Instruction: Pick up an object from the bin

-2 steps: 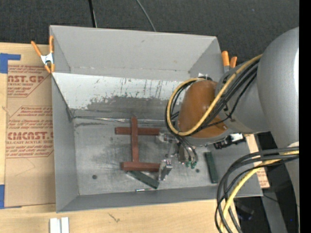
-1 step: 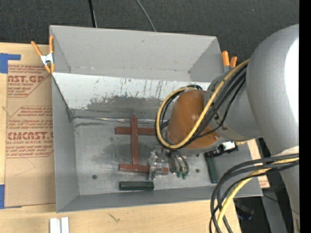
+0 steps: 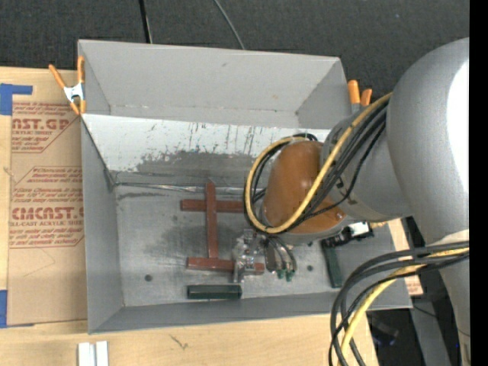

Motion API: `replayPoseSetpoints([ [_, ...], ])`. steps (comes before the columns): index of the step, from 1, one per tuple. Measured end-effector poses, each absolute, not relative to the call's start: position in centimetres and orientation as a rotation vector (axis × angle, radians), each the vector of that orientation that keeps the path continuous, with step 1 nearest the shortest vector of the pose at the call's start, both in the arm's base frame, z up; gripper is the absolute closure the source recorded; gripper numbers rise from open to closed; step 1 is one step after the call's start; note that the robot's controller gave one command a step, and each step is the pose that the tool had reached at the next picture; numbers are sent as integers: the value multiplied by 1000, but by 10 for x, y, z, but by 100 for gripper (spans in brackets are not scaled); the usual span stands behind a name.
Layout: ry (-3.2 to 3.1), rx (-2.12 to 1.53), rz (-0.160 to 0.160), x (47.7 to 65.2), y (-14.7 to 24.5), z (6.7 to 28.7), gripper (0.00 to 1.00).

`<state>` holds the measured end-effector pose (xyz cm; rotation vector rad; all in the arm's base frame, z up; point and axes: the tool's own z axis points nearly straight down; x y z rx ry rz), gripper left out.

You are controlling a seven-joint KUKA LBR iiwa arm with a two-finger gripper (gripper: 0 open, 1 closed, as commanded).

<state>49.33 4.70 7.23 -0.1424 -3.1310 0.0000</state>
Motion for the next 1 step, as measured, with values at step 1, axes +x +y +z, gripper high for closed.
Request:
replayPoseSetpoints([
  [1, -3140, -202, -1, 498, 42, 248, 100],
])
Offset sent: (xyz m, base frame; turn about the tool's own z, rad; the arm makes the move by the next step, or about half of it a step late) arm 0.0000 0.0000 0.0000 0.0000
